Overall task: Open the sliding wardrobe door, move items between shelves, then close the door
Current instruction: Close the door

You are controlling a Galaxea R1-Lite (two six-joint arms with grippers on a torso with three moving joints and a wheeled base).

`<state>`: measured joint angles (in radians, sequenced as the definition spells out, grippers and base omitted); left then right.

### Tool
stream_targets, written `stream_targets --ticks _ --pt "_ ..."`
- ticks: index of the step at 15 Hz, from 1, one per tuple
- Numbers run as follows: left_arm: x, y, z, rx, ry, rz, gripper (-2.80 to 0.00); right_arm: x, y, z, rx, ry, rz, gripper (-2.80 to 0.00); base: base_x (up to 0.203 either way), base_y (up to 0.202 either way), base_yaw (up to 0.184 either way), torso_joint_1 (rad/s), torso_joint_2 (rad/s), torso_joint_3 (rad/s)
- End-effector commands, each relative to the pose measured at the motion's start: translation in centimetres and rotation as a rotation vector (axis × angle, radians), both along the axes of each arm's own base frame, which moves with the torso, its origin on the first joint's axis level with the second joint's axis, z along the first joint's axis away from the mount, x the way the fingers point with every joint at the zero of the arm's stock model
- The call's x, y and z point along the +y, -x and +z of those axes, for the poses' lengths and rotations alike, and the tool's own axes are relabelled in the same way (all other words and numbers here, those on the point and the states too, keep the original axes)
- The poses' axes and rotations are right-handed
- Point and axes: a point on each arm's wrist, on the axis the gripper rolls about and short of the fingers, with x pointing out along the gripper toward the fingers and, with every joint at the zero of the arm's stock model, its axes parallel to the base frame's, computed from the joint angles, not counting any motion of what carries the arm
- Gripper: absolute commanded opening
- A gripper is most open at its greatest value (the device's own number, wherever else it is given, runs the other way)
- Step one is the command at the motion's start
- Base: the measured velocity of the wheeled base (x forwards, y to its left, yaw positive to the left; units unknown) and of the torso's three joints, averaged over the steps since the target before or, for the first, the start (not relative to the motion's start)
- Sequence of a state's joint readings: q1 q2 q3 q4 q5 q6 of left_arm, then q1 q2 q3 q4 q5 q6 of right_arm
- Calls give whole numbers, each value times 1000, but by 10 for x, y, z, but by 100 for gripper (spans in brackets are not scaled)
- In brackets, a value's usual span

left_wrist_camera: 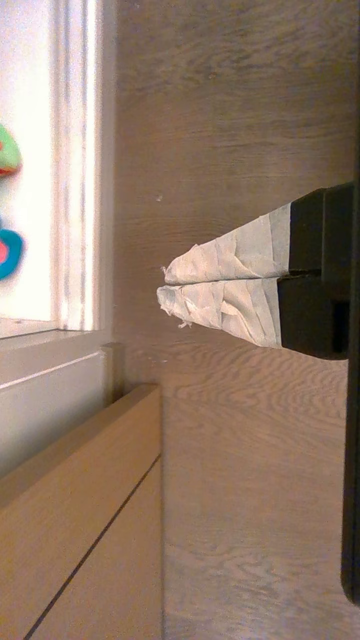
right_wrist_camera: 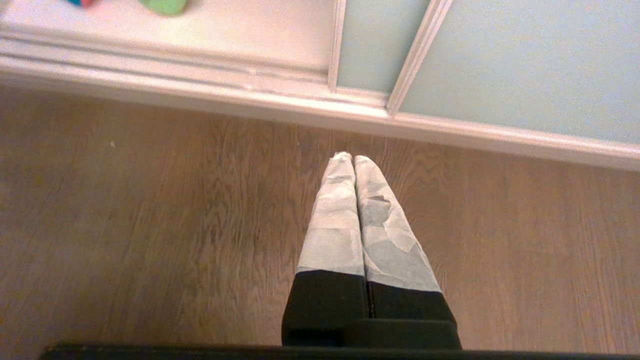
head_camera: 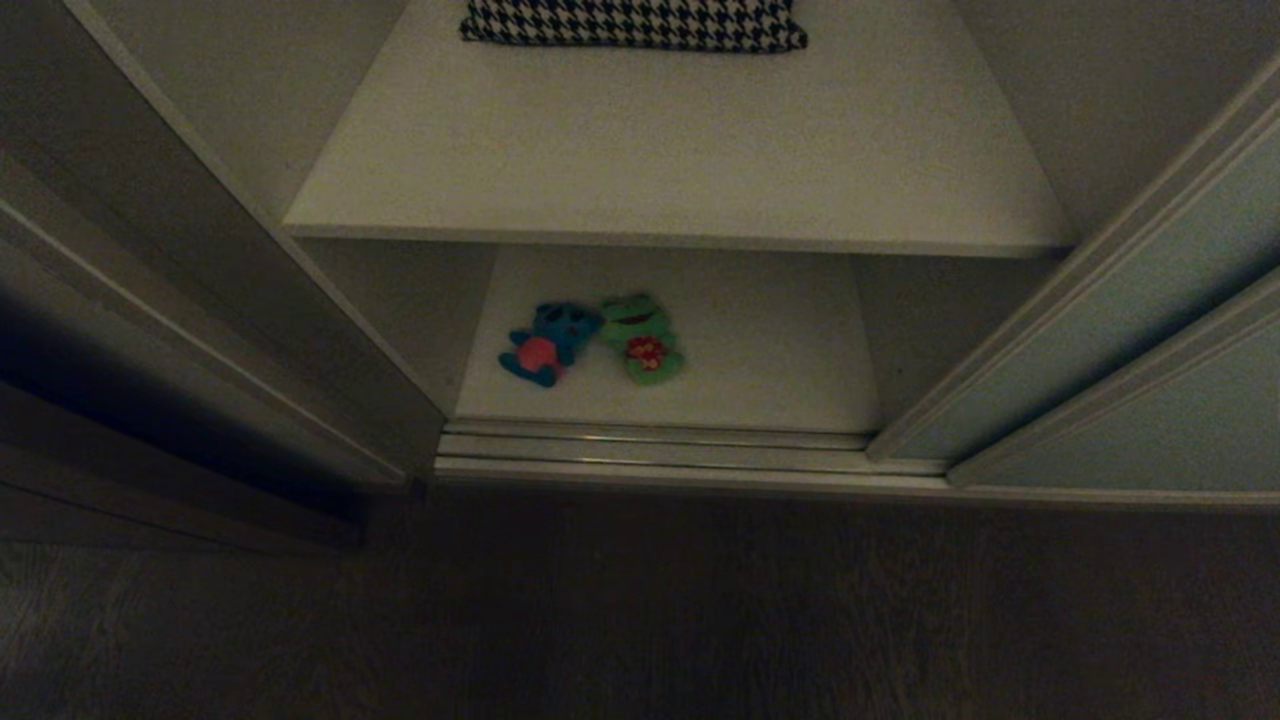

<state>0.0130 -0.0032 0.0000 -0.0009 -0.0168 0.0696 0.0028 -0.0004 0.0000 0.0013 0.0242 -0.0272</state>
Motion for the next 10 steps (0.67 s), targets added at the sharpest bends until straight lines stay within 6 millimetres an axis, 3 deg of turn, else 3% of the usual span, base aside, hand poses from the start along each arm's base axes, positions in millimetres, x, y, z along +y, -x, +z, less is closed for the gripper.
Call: stream_targets --ticks 1,10 --pt "0 0 0 4 1 1 -280 0 0 0 -1 0 1 -280 0 0 0 1 -4 206" --pt "0 0 0 4 -6 1 -280 0 0 0 -1 0 1 -280 0 0 0 1 2 201"
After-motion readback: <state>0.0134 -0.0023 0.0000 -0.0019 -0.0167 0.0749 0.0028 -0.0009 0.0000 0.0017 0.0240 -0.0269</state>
